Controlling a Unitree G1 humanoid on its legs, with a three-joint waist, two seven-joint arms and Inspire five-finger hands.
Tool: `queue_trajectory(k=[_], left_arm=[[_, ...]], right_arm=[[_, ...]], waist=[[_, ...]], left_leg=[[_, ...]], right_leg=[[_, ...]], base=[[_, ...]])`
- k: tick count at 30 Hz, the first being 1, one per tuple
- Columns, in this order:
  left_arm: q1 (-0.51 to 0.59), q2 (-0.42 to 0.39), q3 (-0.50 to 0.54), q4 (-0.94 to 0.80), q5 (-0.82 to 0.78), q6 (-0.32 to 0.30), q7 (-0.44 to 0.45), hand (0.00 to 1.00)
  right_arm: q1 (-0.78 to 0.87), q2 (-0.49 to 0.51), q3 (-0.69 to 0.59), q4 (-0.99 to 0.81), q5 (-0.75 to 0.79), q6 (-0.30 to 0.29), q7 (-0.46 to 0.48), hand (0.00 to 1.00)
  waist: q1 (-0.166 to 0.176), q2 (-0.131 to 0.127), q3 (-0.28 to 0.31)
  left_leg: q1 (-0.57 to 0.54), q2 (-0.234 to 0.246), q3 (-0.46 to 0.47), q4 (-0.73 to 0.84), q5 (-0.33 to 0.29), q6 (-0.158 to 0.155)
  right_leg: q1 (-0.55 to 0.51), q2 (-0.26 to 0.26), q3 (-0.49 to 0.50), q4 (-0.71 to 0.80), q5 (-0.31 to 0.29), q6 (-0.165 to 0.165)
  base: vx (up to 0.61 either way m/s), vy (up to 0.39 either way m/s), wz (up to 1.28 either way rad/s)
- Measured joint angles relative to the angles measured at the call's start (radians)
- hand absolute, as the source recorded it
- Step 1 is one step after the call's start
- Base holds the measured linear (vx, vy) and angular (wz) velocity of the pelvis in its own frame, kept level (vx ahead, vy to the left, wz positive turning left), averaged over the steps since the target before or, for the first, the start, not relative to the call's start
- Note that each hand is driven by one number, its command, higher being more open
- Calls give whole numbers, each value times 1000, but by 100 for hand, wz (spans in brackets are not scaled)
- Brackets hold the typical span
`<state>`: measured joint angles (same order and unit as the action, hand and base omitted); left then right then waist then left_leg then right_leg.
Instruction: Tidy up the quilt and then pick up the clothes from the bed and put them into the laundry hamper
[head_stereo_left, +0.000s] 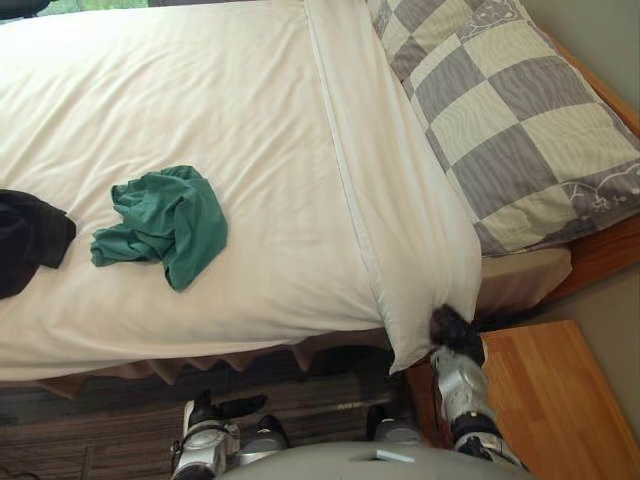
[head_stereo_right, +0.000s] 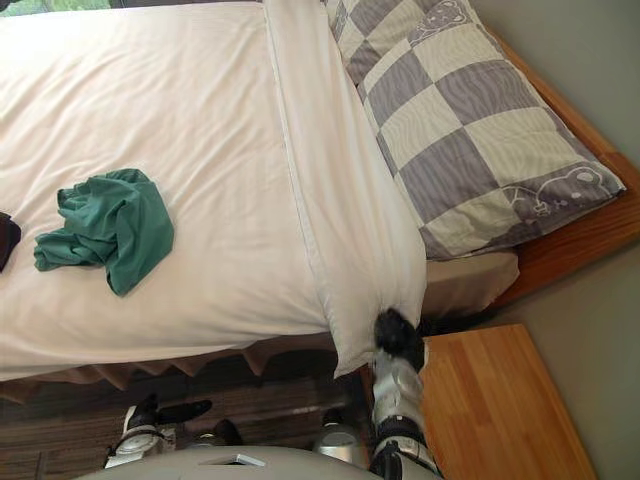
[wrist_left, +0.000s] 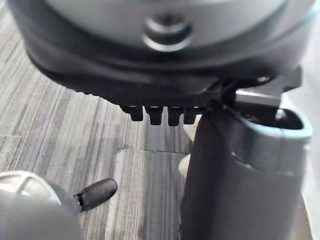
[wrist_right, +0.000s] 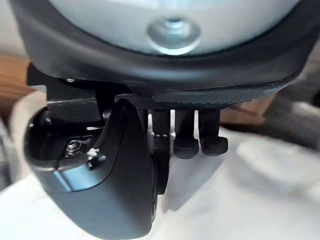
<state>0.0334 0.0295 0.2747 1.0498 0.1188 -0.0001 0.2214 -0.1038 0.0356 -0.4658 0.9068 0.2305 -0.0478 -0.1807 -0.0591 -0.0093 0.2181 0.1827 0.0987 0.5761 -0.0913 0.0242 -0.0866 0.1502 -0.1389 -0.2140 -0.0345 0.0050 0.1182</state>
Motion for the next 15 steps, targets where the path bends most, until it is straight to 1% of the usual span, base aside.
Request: queue_trajectory(k=[3,5,11,13,14,15], left_arm=[[-9,-11,-44,1,4,1,-11,100],[-10,-11,-75,1,8,-2,-15,100],[-11,-6,-84,9,6,-2,-14,100],[-11,-2,-85,11,6,-3,-15,100],[-15,0,-86,8,5,-4,-16,100],[-35,4,-101,5,-8,-6,-12,100]], right_arm=[[38,-4,74,63,-52,34,-5,100],[55,-11,107,111,-71,72,-7,100],[84,-39,187,134,-190,65,-2,100],[82,-43,202,142,-198,63,-1,100],[74,-46,207,149,-219,63,0,100],[65,-60,225,159,-227,62,-2,100]], waist=[[1,5,-3],[1,11,-4],[4,16,-6],[4,15,-7],[4,12,-6],[3,10,-3]], left_leg=[[-1,0,-17,0,0,0],[-3,-1,-39,0,0,0],[-11,-4,-82,0,1,1],[-24,-8,-91,4,1,1],[-64,-9,-109,39,-11,11],[-161,-2,-158,154,-49,20]], right_leg=[[5,1,-10,0,-5,3],[6,-2,-29,7,-16,6],[16,-7,-66,20,-33,11],[8,-18,-79,25,-41,15],[-14,-32,-93,55,-51,21],[-56,-54,-123,98,-55,24]], base=[[-14,-32,10],[-19,-31,22],[-1,-19,21],[29,7,19],[41,36,59],[32,31,70]])
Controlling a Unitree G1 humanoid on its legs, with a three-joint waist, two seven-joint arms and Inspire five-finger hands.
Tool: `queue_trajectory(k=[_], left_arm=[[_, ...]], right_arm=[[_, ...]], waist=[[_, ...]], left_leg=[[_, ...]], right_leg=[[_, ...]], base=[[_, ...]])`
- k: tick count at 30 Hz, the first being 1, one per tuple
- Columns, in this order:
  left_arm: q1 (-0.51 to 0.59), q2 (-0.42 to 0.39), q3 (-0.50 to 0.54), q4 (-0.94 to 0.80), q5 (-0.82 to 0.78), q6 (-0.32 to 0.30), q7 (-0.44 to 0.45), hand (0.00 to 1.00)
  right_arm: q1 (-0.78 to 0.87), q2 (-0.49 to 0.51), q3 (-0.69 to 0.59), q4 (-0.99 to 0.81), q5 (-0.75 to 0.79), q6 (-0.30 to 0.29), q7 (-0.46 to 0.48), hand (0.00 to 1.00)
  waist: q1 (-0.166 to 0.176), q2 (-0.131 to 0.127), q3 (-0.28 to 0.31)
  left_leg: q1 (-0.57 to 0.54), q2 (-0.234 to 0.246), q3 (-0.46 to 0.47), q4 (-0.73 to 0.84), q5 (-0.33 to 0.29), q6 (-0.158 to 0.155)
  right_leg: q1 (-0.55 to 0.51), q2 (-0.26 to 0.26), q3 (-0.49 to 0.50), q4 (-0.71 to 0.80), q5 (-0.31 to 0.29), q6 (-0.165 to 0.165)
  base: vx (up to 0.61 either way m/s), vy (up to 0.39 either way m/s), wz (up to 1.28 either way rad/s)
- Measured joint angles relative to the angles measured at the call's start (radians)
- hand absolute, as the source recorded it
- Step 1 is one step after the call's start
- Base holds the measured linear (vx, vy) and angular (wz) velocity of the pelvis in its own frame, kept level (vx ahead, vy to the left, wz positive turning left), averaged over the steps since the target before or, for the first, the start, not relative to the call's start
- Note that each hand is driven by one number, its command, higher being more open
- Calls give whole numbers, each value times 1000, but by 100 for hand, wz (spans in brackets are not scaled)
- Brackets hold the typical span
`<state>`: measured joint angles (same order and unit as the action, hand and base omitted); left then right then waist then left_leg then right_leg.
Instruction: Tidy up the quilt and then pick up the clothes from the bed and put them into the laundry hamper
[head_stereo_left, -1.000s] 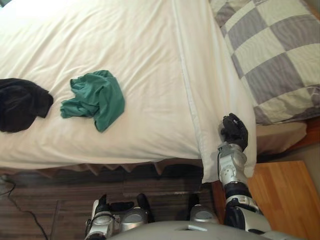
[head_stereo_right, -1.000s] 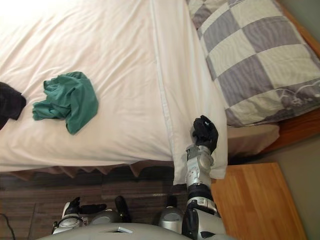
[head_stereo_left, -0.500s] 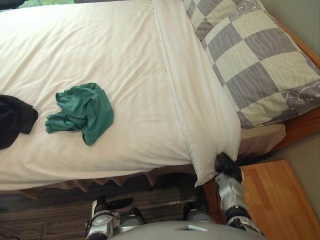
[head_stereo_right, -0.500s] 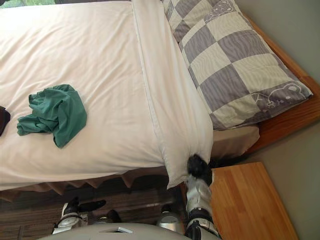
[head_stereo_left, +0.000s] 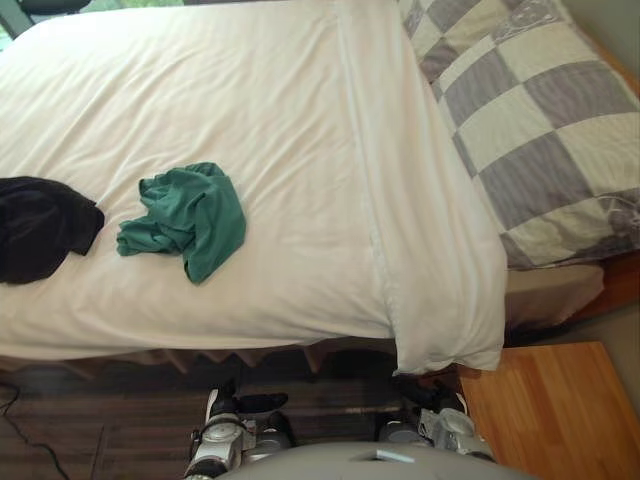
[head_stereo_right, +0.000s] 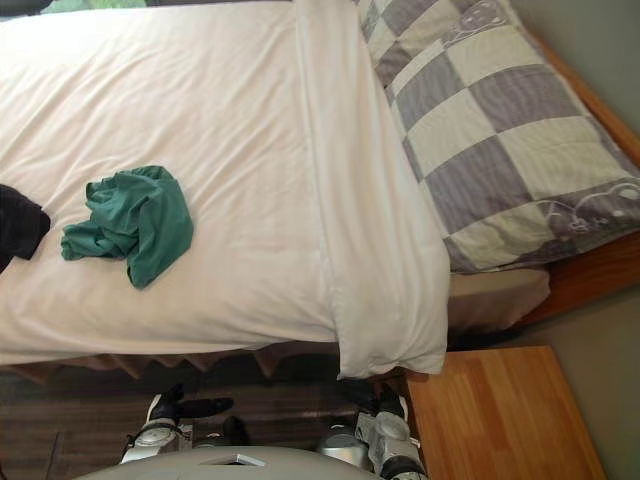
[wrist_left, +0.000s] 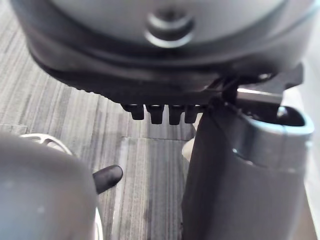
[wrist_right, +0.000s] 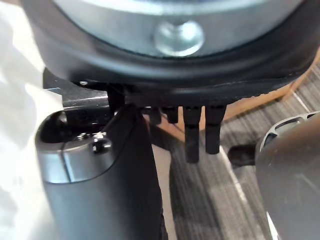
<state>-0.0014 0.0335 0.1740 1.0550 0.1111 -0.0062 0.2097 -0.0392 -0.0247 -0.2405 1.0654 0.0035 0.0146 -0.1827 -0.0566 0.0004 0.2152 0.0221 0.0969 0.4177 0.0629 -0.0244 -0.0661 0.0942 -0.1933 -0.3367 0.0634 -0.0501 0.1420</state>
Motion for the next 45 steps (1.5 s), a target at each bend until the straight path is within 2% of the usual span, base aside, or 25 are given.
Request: queue_trajectory(k=[3,5,7,9,11,12,13,14,15,16,17,18,20,22,27,28,30,32,33,36,38,40,41,42,45], left_arm=[[-7,9,-11,-7,-34,-2,11,100],[-7,18,-8,-10,-54,-17,17,100],[3,16,-5,-4,-64,-36,22,100],[8,28,-9,-3,-56,-41,23,100],[15,32,-15,-3,-35,-50,42,100],[12,21,-35,1,-30,-52,45,100],[0,85,-51,1,-36,-45,34,100],[-1,110,-64,0,-33,-45,38,100],[-1,130,-70,7,-34,-38,39,100],[7,132,-70,4,-37,-37,39,100],[16,132,-72,-3,-36,-38,34,100],[21,133,-72,-5,-32,-40,30,100],[35,144,-74,-4,-30,-38,6,100],[34,142,-80,-4,-26,-36,-16,100],[28,135,-112,8,-19,-32,-33,100],[18,127,-123,10,-6,-32,-37,100],[9,109,-128,-3,9,-36,-38,100],[8,83,-128,-24,2,-38,-29,100],[11,74,-134,-31,-11,-43,-22,100],[12,74,-150,-24,-30,-57,-9,100],[7,86,-150,-3,-29,-56,-8,100],[4,104,-150,-11,-32,-68,-10,100],[-6,115,-147,-23,-36,-79,-11,100],[-8,143,-135,-25,-44,-84,3,100],[-8,148,-134,-21,-69,-78,8,100]], right_arm=[[-9,-18,12,24,-23,2,0,100],[-6,-8,14,21,-42,1,-2,100],[-5,-14,16,8,-76,-1,-1,100],[0,-20,17,-7,-76,-2,-4,100],[9,-31,18,-8,-74,-4,-9,100],[15,-54,29,0,-76,-4,-6,100],[0,-8,29,26,-74,1,5,100],[-3,6,24,31,-74,1,18,100],[-7,15,27,32,-76,1,30,100],[-10,21,55,31,-77,1,27,100],[-11,29,81,29,-83,2,13,100],[-14,26,92,29,-91,0,14,100],[-9,35,150,7,-123,-5,25,100],[-1,35,195,-17,-198,-17,24,100],[4,26,277,-41,-341,-43,24,100],[-4,16,287,-40,-348,-45,25,100],[-21,-19,324,-39,-350,-48,22,100],[-34,-54,360,-34,-351,-44,22,100],[-38,-57,367,-28,-352,-43,22,100],[-57,-41,365,-9,-351,-33,25,100],[-66,-40,350,-11,-344,-21,19,100],[-73,-35,327,-30,-333,-19,13,100],[-69,-20,317,-35,-333,-19,11,100],[-56,7,318,-41,-335,-22,13,100],[-28,39,328,-49,-340,-37,29,100]], waist=[[12,-3,5],[28,-37,20],[19,-18,10],[8,-19,10],[6,-16,0],[6,-10,-18],[7,-96,-3],[0,-120,-8],[-1,-136,-13],[12,-122,-24],[28,-114,-28],[27,-109,-25],[25,-100,-25],[26,-95,-23],[31,-68,-9],[30,-40,8],[30,-6,24],[29,35,37],[31,47,32],[33,59,33],[27,51,38],[23,13,59],[23,-23,75],[34,-60,73],[28,-95,44]], left_leg=[[-67,9,-7,106,-26,22],[-71,12,-5,193,-79,22],[-84,170,-3,389,-183,11],[-85,324,-58,453,-194,7],[-77,364,-169,374,-134,-21],[-56,332,-235,291,-134,-196],[-56,234,-223,284,-162,-191],[-64,209,-230,280,-159,-193],[-70,195,-225,279,-160,-194],[-56,194,-201,251,-147,-182],[-32,194,-180,213,-130,-170],[-26,196,-179,200,-124,-165],[-7,199,-191,142,-91,-146],[-7,169,-202,120,-73,-134],[0,149,-198,145,-69,-79],[-31,156,-200,209,-74,-57],[-126,159,-209,383,-45,-92],[-210,153,-233,541,20,-187],[-229,151,-226,569,30,-186],[-214,198,-153,546,-54,-105],[-145,234,-136,410,-115,-61],[-98,264,-145,325,-151,-80],[-90,232,-129,346,-163,-121],[-105,204,-104,395,-191,-91],[-111,133,-189,451,-225,-84]], right_leg=[[-19,-31,-33,38,-2,3],[3,-68,-34,61,-2,2],[10,-74,-12,100,-2,3],[-19,-112,26,155,7,18],[-48,-140,56,178,16,57],[-83,-181,81,185,18,94],[-103,-265,106,180,29,82],[-113,-283,107,186,67,52],[-141,-297,113,200,156,-27],[-180,-290,90,206,276,-164],[-191,-281,27,216,311,-180],[-189,-258,8,238,264,-155],[-179,-63,-29,359,25,-114],[-138,-5,-98,322,-67,-114],[-19,7,-103,175,-119,-89],[3,10,-115,149,-110,-71],[7,-10,-113,125,-113,-52],[17,-29,-91,105,-92,-36],[19,-35,-86,88,-71,-30],[0,-46,-53,43,-2,-12],[-40,-58,-2,62,14,7],[-67,-106,40,91,31,36],[-69,-149,47,101,46,40],[-95,-150,40,126,38,55],[-55,-150,40,121,62,58]], base=[[6,76,45],[19,166,-2],[19,206,-38],[8,365,-37],[12,475,-24],[32,596,-19],[23,583,-7],[-12,540,11],[-48,367,-2],[-36,524,-24],[-6,397,-29],[16,394,-10],[26,199,21],[10,117,26],[-42,-22,29],[-123,-31,35],[-156,29,16],[-63,63,-7],[-12,111,-20],[63,214,-49],[145,404,-61],[104,535,-38],[24,430,-25],[27,389,-21],[71,191,2]])
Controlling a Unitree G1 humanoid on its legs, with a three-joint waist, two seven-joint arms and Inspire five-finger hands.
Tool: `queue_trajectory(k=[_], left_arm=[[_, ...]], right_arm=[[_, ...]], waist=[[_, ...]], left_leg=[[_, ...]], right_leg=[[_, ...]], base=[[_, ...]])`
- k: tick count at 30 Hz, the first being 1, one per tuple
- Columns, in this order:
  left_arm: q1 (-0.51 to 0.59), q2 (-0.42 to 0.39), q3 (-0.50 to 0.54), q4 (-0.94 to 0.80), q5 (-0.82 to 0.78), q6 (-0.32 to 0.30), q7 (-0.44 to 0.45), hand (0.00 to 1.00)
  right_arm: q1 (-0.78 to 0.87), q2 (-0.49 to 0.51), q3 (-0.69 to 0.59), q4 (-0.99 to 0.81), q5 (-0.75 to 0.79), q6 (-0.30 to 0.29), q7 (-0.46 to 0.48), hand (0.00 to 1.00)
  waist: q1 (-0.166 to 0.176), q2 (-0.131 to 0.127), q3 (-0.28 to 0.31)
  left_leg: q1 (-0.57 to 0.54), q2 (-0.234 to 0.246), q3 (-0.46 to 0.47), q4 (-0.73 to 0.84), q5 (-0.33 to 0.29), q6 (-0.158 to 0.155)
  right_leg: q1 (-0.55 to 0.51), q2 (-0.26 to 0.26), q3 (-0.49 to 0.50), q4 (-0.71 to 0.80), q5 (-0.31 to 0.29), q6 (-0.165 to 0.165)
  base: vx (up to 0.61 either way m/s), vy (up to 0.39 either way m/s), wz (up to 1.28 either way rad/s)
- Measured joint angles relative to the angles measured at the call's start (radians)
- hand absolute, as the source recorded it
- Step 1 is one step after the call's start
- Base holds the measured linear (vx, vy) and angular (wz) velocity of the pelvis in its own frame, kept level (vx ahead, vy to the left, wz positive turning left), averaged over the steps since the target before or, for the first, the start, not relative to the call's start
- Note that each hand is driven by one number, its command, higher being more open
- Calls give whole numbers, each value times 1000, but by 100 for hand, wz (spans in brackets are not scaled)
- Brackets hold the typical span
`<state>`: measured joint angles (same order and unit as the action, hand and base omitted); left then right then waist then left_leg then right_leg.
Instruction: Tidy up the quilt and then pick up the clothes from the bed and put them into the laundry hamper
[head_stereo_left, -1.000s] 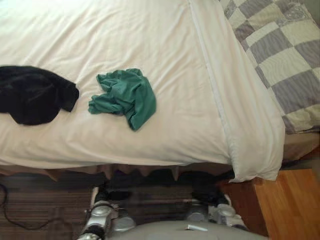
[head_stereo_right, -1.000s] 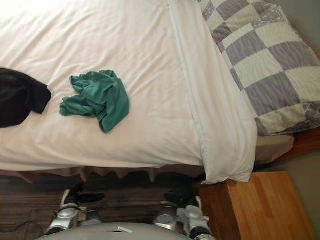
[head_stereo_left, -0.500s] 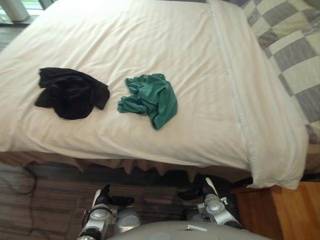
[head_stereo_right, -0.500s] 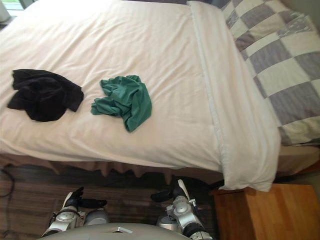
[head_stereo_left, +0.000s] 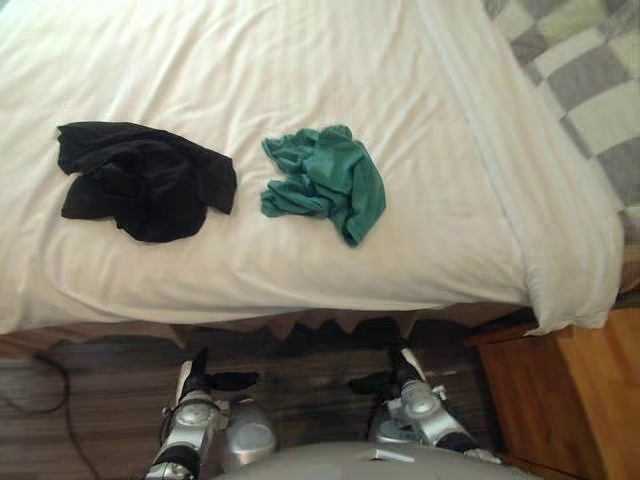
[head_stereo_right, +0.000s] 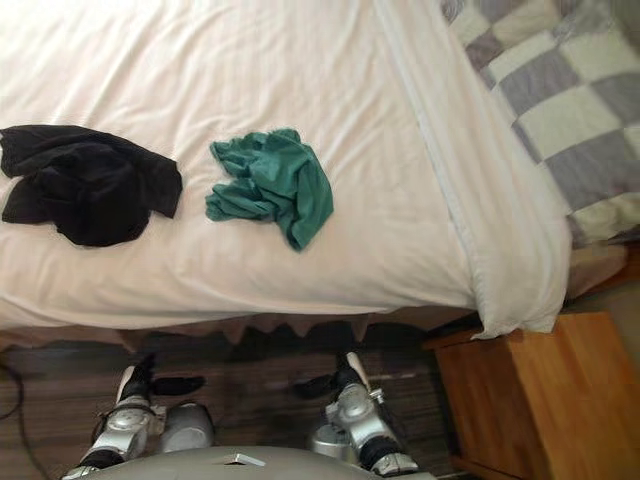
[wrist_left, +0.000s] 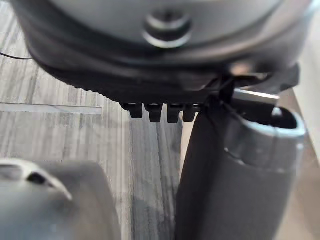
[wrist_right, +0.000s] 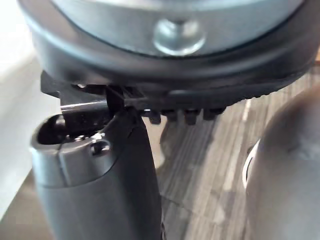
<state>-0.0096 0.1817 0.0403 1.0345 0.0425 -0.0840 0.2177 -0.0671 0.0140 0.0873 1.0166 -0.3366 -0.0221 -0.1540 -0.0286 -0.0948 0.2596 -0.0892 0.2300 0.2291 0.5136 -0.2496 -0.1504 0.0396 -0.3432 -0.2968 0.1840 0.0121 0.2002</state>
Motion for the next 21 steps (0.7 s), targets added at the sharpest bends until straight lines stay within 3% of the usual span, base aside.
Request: queue_trajectory(k=[2,3,4,5,6,7,8,9,10,11,12,13,16,18,21], left_arm=[[-2,-3,-25,8,0,1,-4,100],[-2,-8,-35,17,-2,1,-11,100],[2,-16,-35,17,-2,1,-13,100],[7,-27,-34,16,-2,1,-16,100],[15,-37,-33,16,-2,1,-21,100],[17,-34,-32,15,-3,2,-27,100],[18,-27,-32,16,-7,5,-30,100],[18,-25,-32,17,-9,8,-33,100],[17,-25,-32,17,-19,21,-35,100],[17,-28,-34,18,-37,25,-39,100],[15,-30,-34,19,-41,26,-42,100],[10,-38,-35,20,-40,25,-45,100],[11,-86,-37,27,-40,25,-45,100],[14,-96,-38,26,-40,22,-49,100],[15,-104,-28,37,-42,25,-53,100]], right_arm=[[1,4,0,7,1,-7,4,100],[-15,7,2,12,1,0,17,100],[-22,6,2,13,2,4,18,100],[-28,0,2,14,3,8,17,100],[-34,2,1,12,7,15,18,100],[-33,10,5,11,8,14,20,100],[-25,25,6,10,10,14,20,100],[-24,29,13,8,20,14,20,100],[-11,30,27,8,52,14,21,100],[-5,31,27,6,86,11,20,100],[-3,29,25,6,99,11,19,100],[-4,25,22,8,118,12,17,100],[-4,15,-13,29,128,10,17,100],[-6,14,-42,50,127,14,17,100],[-7,16,-113,63,149,16,12,100]], waist=[[-5,-12,-12],[11,1,-13],[18,17,-17],[17,31,-24],[14,39,-28],[13,47,-24],[10,42,-24],[8,38,-24],[7,33,-26],[4,26,-25],[4,22,-24],[5,13,-21],[3,47,-23],[22,58,-30],[23,64,-34]], left_leg=[[32,-44,14,-39,-20,18],[70,-70,70,-82,-25,31],[81,-72,92,-103,-20,39],[93,-79,108,-132,-9,55],[108,-90,124,-165,6,70],[120,-99,120,-190,19,82],[128,-99,100,-206,33,93],[131,-99,86,-217,42,97],[147,-103,68,-248,65,101],[167,-123,42,-281,85,101],[179,-139,29,-293,91,101],[200,-157,19,-310,97,101],[250,-169,-11,-392,144,97],[277,-166,5,-434,162,93],[319,-164,26,-484,182,91]], right_leg=[[-8,-42,5,23,18,-3],[-84,-82,7,116,73,-136],[-115,-91,-22,143,106,-219],[-136,-97,-70,160,137,-263],[-151,-112,-148,193,144,-280],[-148,-90,-191,249,87,-258],[-139,-11,-138,273,-11,-163],[-127,45,-98,277,-61,-131],[-101,143,-53,266,-142,-146],[-58,193,-48,202,-180,-167],[-24,197,-62,164,-196,-178],[20,182,-57,131,-204,-165],[84,190,-87,54,-189,-146],[101,207,-73,16,-165,-145],[141,229,-57,-58,-121,-144]], base=[[44,221,-18],[-56,364,-62],[-94,371,-79],[-68,247,-51],[-30,230,-31],[20,195,2],[25,140,30],[40,29,57],[43,-16,69],[43,-16,69],[42,-47,52],[-16,-24,36],[-39,-36,32],[-41,-13,-13],[-32,11,-27]])
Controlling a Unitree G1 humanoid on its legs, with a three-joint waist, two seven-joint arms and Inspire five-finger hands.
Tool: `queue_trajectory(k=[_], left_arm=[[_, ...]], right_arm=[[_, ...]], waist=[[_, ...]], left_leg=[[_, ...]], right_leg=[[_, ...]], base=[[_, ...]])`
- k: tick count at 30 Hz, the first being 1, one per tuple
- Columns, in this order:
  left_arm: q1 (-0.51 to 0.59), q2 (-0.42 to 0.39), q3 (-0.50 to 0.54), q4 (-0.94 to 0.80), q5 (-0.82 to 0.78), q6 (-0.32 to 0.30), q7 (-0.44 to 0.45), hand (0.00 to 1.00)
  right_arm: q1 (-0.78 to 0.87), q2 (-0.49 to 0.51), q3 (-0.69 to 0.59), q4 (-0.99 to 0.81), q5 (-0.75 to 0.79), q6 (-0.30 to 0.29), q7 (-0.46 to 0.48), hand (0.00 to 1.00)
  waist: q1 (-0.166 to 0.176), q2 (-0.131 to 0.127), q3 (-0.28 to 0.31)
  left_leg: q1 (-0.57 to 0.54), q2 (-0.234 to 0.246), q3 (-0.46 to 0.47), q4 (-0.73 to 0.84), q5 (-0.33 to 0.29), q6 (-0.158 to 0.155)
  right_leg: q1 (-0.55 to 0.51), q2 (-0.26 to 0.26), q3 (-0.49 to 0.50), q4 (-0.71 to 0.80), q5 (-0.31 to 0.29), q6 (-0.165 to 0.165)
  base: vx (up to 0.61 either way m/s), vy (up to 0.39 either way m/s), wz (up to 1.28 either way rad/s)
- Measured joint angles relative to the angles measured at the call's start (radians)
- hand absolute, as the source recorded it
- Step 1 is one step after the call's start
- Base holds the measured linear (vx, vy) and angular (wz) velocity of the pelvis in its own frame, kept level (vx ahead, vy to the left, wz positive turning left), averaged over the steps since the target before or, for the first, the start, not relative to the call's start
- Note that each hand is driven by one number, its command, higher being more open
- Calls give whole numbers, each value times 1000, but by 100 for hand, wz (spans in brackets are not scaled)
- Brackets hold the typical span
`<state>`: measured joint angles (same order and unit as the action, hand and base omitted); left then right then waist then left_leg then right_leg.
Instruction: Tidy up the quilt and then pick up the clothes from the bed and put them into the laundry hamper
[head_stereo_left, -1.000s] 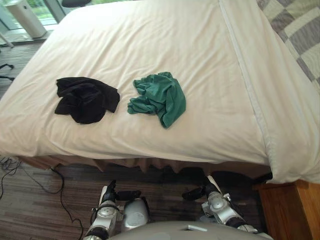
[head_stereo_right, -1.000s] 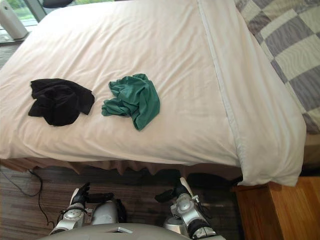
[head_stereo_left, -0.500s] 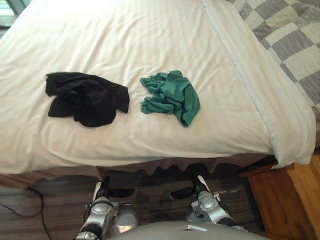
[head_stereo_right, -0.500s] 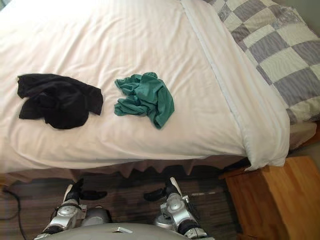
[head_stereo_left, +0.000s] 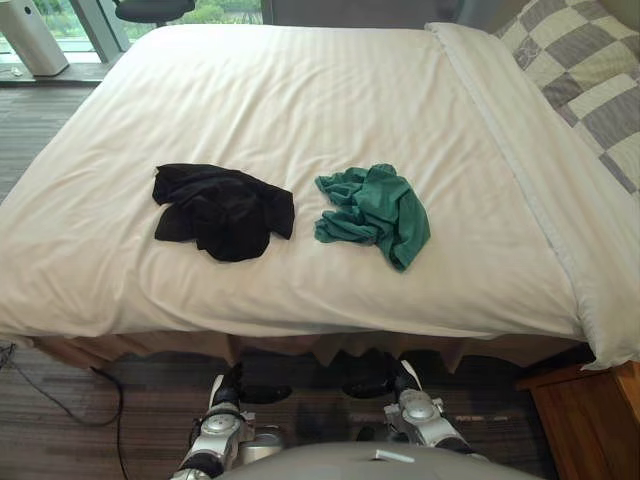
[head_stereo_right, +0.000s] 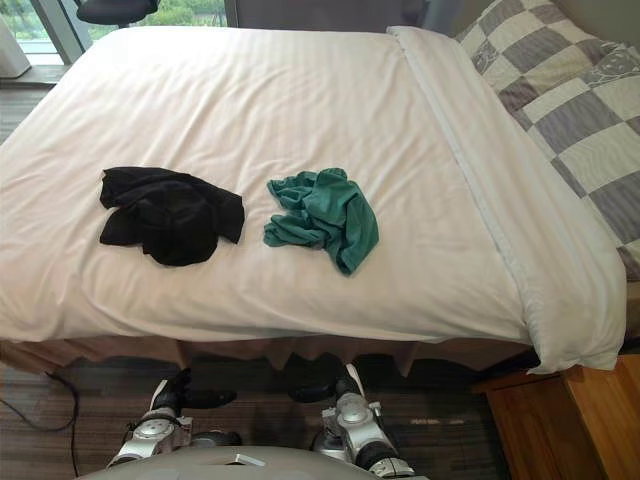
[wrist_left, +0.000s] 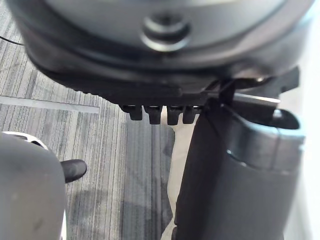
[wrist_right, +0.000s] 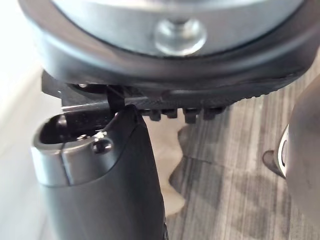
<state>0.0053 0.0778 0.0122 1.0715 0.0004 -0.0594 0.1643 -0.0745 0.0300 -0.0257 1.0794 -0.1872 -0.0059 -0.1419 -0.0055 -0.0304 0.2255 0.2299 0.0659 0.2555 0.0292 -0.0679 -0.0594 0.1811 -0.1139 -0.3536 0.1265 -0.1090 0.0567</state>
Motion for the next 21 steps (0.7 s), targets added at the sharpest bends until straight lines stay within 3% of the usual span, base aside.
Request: queue_trajectory(k=[5,9,13,16,18,21], left_arm=[[7,-11,138,33,-61,20,0,100],[73,-46,537,51,-201,51,12,100],[139,-65,718,51,-313,72,27,100],[158,-50,951,43,-494,86,36,100],[152,-18,1024,-18,-583,84,41,100],[120,14,1013,-119,-587,72,41,100]], right_arm=[[22,3,-227,10,93,1,-19,100],[119,-3,-536,18,295,29,-40,100],[212,-23,-657,5,378,43,-53,100],[262,-38,-855,-29,454,56,-75,100],[263,-75,-959,-80,528,58,-98,100],[256,-135,-1001,-171,569,57,-127,100]], waist=[[1,-3,-14],[2,-3,-42],[3,7,-56],[3,36,-86],[2,53,-133],[2,63,-185]], left_leg=[[25,-14,7,-36,10,8],[27,-30,10,-109,37,14],[24,-39,20,-114,35,13],[21,-38,28,-116,24,10],[21,-34,41,-118,11,1],[17,-32,52,-119,-2,-4]], right_leg=[[39,4,3,-69,37,15],[23,-1,-6,-96,46,23],[20,-8,-10,-101,46,23],[21,-8,-14,-107,45,23],[19,-5,-13,-110,44,23],[14,-5,-11,-109,43,23]], base=[[-28,48,-2],[25,34,6],[94,33,1],[35,13,0],[3,-18,-9],[-5,-6,-4]])
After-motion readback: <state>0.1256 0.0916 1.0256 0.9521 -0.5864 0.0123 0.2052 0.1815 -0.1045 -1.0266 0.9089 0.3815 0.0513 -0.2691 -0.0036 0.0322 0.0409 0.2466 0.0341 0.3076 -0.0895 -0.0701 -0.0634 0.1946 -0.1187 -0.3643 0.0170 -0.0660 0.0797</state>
